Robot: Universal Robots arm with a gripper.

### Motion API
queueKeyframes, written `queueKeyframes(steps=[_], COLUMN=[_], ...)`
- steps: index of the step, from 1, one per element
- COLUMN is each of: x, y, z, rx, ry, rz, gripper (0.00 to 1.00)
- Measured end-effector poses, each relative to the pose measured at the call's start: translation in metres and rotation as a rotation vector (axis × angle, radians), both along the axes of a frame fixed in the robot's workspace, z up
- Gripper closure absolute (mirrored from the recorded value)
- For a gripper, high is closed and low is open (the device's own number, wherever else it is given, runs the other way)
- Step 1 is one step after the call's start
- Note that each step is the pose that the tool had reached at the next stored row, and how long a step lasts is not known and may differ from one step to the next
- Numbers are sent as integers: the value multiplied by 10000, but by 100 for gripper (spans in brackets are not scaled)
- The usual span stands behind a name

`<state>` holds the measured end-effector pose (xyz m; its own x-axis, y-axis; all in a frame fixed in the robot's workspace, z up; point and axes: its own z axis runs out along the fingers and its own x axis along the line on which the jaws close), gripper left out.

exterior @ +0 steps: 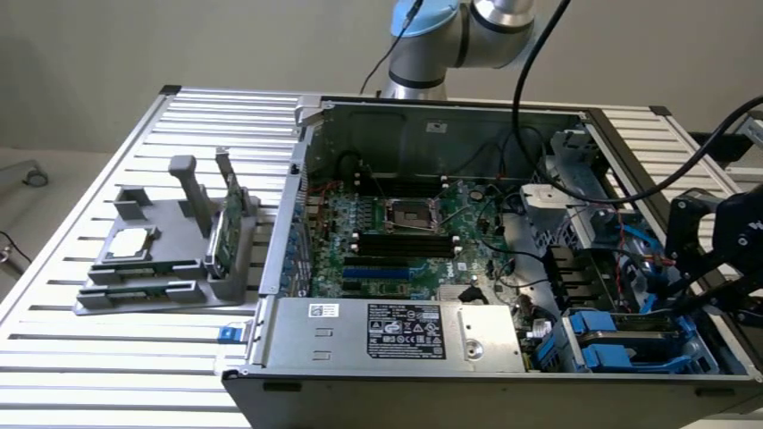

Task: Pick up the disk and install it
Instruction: 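Insert the first disk wire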

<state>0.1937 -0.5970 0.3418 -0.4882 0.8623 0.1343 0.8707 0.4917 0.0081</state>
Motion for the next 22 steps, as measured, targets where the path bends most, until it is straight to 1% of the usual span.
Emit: queueKeyframes(steps=[4, 7, 9, 11, 16, 19, 22], x=[13, 26, 35, 43, 53, 54, 54], y=[0, 0, 1, 0, -1, -1, 0], z=[10, 36, 37, 37, 25, 9, 1], rx=[-2, -16, -23, -42, -123, -188, -271], ry=[81, 129, 143, 147, 158, 169, 178], rz=[-44, -49, -49, -49, -50, -51, -51], gripper=[76, 76, 76, 76, 76, 76, 76])
